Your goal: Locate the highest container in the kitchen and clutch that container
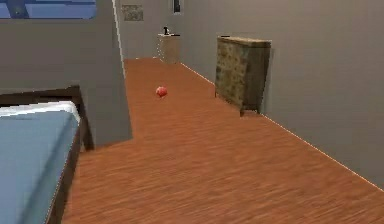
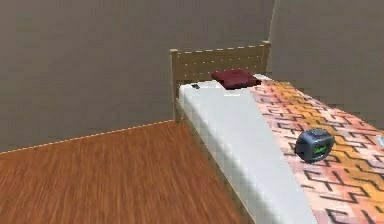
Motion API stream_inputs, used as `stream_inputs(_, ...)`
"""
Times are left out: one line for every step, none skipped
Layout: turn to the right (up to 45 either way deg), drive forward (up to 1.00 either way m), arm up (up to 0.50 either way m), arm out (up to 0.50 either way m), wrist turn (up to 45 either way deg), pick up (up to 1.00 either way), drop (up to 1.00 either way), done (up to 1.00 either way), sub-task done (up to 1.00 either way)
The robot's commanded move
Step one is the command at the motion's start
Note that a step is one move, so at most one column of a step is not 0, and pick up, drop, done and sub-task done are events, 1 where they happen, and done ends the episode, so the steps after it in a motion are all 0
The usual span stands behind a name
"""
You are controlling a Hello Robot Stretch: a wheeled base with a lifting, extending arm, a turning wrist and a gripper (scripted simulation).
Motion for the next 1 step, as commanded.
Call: stream_inputs(0.0, 1.00, 0.00, 0.00, 0.0, 0.00, 0.00, 0.00, 0.00)
